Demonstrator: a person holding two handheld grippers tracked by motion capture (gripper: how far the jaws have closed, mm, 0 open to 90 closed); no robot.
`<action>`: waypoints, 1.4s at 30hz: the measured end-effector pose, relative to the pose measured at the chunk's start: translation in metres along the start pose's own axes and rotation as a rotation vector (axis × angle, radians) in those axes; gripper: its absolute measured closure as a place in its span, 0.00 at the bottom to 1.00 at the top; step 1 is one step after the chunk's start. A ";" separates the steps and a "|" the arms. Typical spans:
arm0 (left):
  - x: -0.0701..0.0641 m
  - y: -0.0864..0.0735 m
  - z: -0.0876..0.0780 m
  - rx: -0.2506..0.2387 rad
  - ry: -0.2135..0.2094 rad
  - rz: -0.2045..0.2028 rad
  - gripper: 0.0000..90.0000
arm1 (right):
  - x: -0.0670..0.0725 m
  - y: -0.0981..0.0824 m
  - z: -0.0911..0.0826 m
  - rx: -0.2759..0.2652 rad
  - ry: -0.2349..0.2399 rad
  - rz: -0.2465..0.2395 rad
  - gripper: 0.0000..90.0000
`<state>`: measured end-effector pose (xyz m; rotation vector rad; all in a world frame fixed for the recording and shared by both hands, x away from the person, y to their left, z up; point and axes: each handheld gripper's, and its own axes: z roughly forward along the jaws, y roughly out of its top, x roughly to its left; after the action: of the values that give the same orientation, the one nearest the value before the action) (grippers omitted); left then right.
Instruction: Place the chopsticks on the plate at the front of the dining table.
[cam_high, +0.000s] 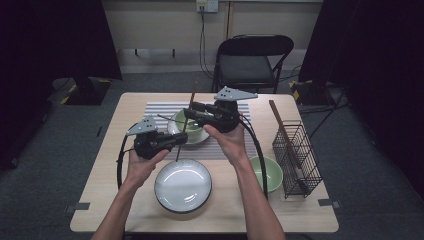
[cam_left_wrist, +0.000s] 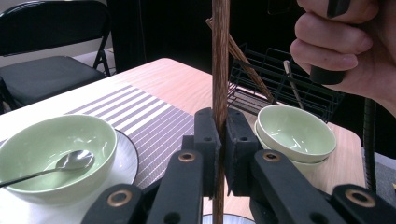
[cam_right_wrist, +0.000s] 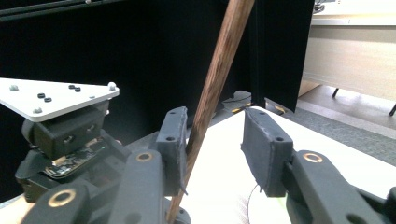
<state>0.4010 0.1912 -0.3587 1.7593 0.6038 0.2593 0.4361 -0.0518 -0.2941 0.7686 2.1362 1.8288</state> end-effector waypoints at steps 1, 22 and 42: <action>0.001 0.000 -0.002 0.007 0.002 0.003 0.95 | 0.000 0.000 0.001 -0.003 -0.002 -0.001 0.64; 0.007 -0.016 -0.015 0.017 -0.005 -0.025 0.95 | -0.008 -0.009 0.010 0.022 -0.033 0.022 0.49; 0.006 -0.026 -0.017 0.028 0.002 -0.032 0.95 | -0.013 -0.012 0.005 0.021 -0.068 0.033 0.40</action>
<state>0.3910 0.2131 -0.3794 1.7746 0.6392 0.2308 0.4470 -0.0552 -0.3085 0.8627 2.1155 1.7729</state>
